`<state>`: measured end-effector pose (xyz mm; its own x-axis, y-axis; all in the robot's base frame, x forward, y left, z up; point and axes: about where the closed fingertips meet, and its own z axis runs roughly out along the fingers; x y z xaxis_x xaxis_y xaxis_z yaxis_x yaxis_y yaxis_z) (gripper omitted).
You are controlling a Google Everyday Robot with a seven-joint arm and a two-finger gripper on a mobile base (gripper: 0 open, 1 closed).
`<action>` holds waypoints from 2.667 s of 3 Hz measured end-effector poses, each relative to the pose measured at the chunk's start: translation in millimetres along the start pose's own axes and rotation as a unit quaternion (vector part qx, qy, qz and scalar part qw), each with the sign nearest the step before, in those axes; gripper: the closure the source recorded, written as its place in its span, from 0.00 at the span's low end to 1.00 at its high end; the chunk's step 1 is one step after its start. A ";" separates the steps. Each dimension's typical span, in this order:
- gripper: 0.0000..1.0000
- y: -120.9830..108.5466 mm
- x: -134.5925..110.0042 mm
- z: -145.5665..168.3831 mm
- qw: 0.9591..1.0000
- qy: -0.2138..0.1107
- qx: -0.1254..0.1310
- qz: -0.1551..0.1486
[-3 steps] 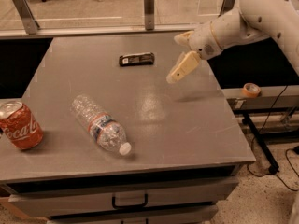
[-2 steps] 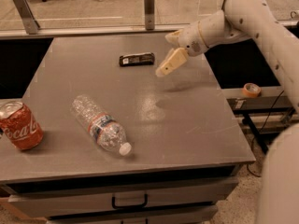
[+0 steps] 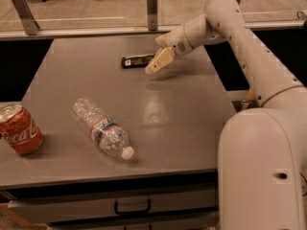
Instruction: Move rxbar chocolate near water bottle
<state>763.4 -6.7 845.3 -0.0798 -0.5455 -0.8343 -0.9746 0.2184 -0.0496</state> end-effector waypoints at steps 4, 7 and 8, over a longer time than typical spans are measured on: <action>0.87 -14.9 -0.2 28.5 1.000 0.013 -0.019 0.009; 1.00 34.3 -31.6 -75.7 0.999 0.002 0.033 -0.039; 1.00 62.4 -37.7 -113.9 0.998 0.009 0.045 -0.041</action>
Offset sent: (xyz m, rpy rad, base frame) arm 0.0342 0.0189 -0.0275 -0.0190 0.0652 0.0271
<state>681.8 -64.7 936.2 -0.0049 -0.5796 -0.8149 -0.9551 0.2442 -0.1680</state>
